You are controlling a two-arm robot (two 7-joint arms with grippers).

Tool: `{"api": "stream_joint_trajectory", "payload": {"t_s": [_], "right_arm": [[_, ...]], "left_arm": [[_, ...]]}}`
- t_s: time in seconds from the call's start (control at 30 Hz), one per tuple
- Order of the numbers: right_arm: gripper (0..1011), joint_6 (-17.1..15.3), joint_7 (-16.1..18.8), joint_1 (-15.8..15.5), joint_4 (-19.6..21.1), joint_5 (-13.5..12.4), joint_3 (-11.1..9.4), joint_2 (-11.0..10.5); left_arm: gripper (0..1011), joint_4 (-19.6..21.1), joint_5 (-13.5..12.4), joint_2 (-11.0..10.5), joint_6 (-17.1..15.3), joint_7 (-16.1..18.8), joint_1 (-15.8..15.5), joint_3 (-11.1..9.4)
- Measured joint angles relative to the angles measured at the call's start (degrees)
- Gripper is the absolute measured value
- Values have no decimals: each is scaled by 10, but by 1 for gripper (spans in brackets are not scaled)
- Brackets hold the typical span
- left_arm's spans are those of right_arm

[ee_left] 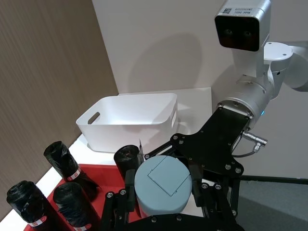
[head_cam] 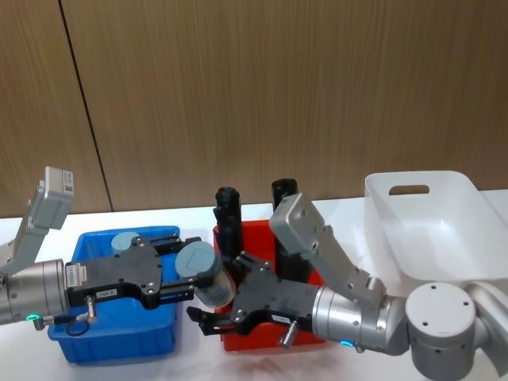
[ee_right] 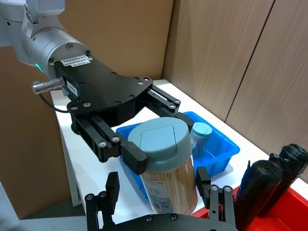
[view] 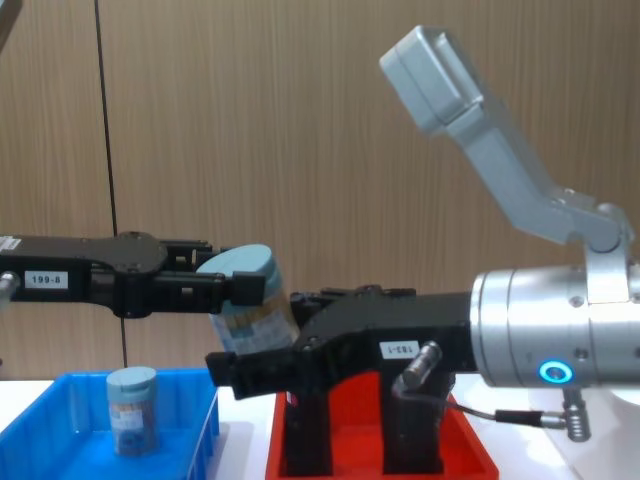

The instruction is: Pick the cotton swabs from the blue box and place them into the white box.

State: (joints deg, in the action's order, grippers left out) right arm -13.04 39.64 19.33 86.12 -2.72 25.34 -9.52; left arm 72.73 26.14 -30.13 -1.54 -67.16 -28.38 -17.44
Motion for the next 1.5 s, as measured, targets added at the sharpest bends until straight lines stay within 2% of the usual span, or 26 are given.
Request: {"api": "stream_joint_trajectory", "payload": {"t_s": [0.33, 0.77, 0.9, 0.97, 1.1, 1.13, 1.27, 1.5], "right_arm": [[981, 10, -8, 8, -14, 6, 7, 8], [629, 19, -18, 13, -24, 7, 12, 11], [629, 20, -19, 14, -25, 5, 12, 11], [629, 21, -21, 14, -25, 4, 12, 11], [629, 22, -22, 14, -25, 2, 13, 10], [629, 22, -22, 14, -25, 1, 13, 10], [629, 23, -23, 14, -22, -2, 13, 8], [629, 24, -27, 11, -16, -8, 10, 2]], "left_arm": [[670, 0, 0, 0, 0, 0, 0, 0], [671, 0, 0, 0, 0, 0, 0, 0], [673, 0, 0, 0, 0, 0, 0, 0], [693, 0, 0, 0, 0, 0, 0, 0], [851, 0, 0, 0, 0, 0, 0, 0], [851, 0, 0, 0, 0, 0, 0, 0], [980, 0, 0, 0, 0, 0, 0, 0], [1004, 0, 0, 0, 0, 0, 0, 0]]}}
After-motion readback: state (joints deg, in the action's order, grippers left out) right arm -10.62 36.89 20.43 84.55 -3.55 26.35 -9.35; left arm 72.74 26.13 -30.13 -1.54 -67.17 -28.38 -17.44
